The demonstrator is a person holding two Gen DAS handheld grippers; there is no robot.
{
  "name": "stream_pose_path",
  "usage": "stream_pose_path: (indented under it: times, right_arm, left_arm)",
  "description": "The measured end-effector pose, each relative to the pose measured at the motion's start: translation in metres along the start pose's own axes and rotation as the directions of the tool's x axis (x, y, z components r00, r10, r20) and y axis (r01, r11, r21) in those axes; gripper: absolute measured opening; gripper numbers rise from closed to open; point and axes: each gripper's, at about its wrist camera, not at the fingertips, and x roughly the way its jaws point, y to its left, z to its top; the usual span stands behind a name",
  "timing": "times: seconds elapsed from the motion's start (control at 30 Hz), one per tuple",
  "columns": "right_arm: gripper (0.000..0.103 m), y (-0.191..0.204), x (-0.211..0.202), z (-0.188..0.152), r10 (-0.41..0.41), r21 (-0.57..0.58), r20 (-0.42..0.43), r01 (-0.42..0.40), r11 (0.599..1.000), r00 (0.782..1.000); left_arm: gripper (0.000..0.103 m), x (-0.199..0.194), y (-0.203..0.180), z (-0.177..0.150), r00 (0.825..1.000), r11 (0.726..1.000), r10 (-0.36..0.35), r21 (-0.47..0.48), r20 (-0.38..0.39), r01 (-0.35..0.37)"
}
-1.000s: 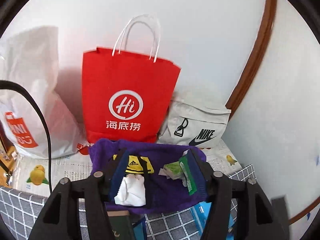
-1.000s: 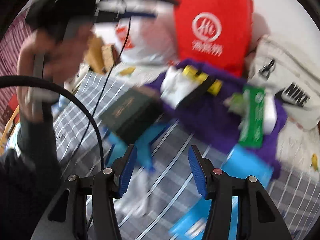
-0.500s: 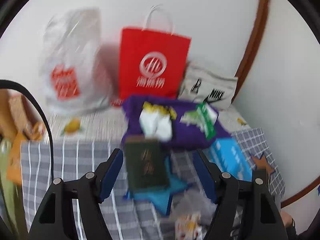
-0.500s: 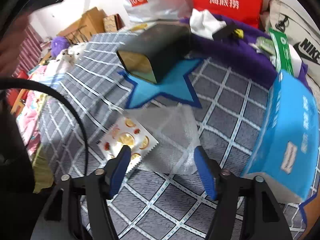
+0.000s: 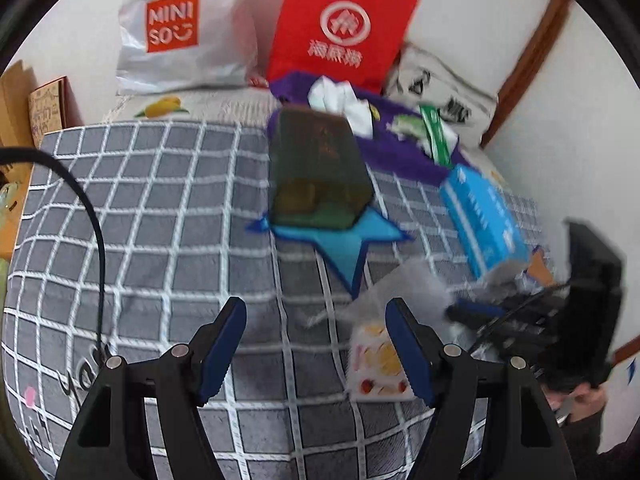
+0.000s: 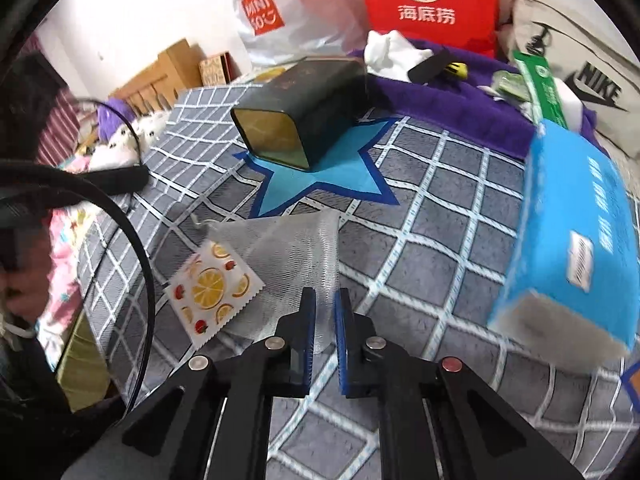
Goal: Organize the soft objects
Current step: 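Move both open tools back to the orange-print sachet and mesh bag, then grasp the orange-print sachet with the left gripper while the right grasps the mesh bag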
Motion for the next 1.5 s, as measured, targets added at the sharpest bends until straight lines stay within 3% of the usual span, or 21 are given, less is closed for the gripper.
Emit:
stream_pose_path:
  times: [0.2, 0.27, 0.33, 0.37, 0.4, 0.47, 0.7, 0.77, 0.83, 0.87, 1.0, 1.27, 1.33, 1.4, 1.5]
  right_arm:
    - [0.010, -0.012, -0.026, -0.017, -0.045, 0.066, 0.037, 0.043, 0.997, 0.998]
    - [0.013, -0.018, -0.028, -0.025, -0.057, 0.088, 0.014, 0.056, 0.995, 0.998]
    - [0.021, -0.023, -0.027, -0.031, -0.060, 0.108, -0.005, 0.060, 0.992, 0.998]
    - [0.032, -0.027, -0.026, -0.035, -0.052, 0.117, -0.021, 0.054, 0.992, 0.998]
    - [0.044, -0.029, -0.027, -0.037, -0.048, 0.131, -0.018, 0.050, 0.990, 0.999]
    - [0.052, -0.034, -0.034, -0.045, -0.048, 0.156, -0.002, 0.048, 0.987, 0.999]
    - [0.052, -0.045, -0.054, -0.060, -0.043, 0.180, 0.033, 0.037, 0.983, 0.999]
    - [0.052, -0.048, -0.056, -0.064, -0.036, 0.189, 0.033, 0.030, 0.982, 0.999]
    - [0.052, -0.049, -0.055, -0.067, -0.031, 0.191, 0.031, 0.025, 0.981, 0.999]
    - [0.052, -0.049, -0.055, -0.067, -0.034, 0.192, 0.030, 0.027, 0.981, 0.999]
    - [0.052, -0.046, -0.053, -0.066, -0.022, 0.195, 0.031, 0.015, 0.981, 0.999]
    - [0.053, -0.029, -0.044, -0.056, -0.002, 0.156, 0.027, -0.002, 0.988, 1.000]
    - [0.056, -0.025, -0.039, -0.052, 0.000, 0.153, 0.015, -0.002, 0.988, 1.000]
    - [0.071, -0.019, -0.033, -0.047, 0.000, 0.146, 0.005, -0.001, 0.989, 1.000]
    - [0.073, -0.012, -0.025, -0.039, -0.016, 0.140, 0.012, 0.014, 0.990, 1.000]
  left_arm:
    - [0.071, 0.017, -0.035, -0.027, 0.997, 0.996, -0.047, 0.079, -0.053, 0.052]
    - [0.075, 0.027, -0.053, -0.034, 0.996, 0.991, -0.051, 0.123, -0.080, 0.060]
    - [0.075, 0.035, -0.065, -0.039, 0.994, 0.987, -0.039, 0.153, -0.100, 0.054]
    - [0.075, 0.042, -0.073, -0.043, 0.993, 0.983, -0.035, 0.175, -0.117, 0.055]
    - [0.077, 0.046, -0.079, -0.046, 0.992, 0.980, -0.017, 0.195, -0.126, 0.041]
    - [0.081, 0.050, -0.088, -0.048, 0.994, 0.970, 0.027, 0.243, -0.103, -0.002]
    - [0.084, 0.058, -0.113, -0.057, 0.991, 0.919, 0.117, 0.386, -0.070, -0.081]
    - [0.084, 0.057, -0.112, -0.057, 0.993, 0.921, 0.096, 0.384, -0.073, -0.061]
    - [0.073, 0.054, -0.109, -0.057, 0.994, 0.919, 0.091, 0.389, -0.054, -0.063]
    - [0.061, 0.052, -0.108, -0.057, 0.996, 0.919, 0.083, 0.389, -0.045, -0.059]
    - [0.046, 0.046, -0.099, -0.050, 0.998, 0.937, 0.046, 0.348, -0.049, -0.026]
    - [0.042, 0.030, -0.077, -0.040, 1.000, 0.958, 0.002, 0.286, -0.009, 0.000]
    - [0.042, 0.026, -0.068, -0.037, 1.000, 0.961, 0.018, 0.275, 0.003, -0.018]
    - [0.042, 0.021, -0.056, -0.034, 0.999, 0.966, 0.033, 0.256, 0.019, -0.036]
    - [0.042, 0.018, -0.040, -0.032, 0.999, 0.975, 0.035, 0.220, 0.025, -0.040]
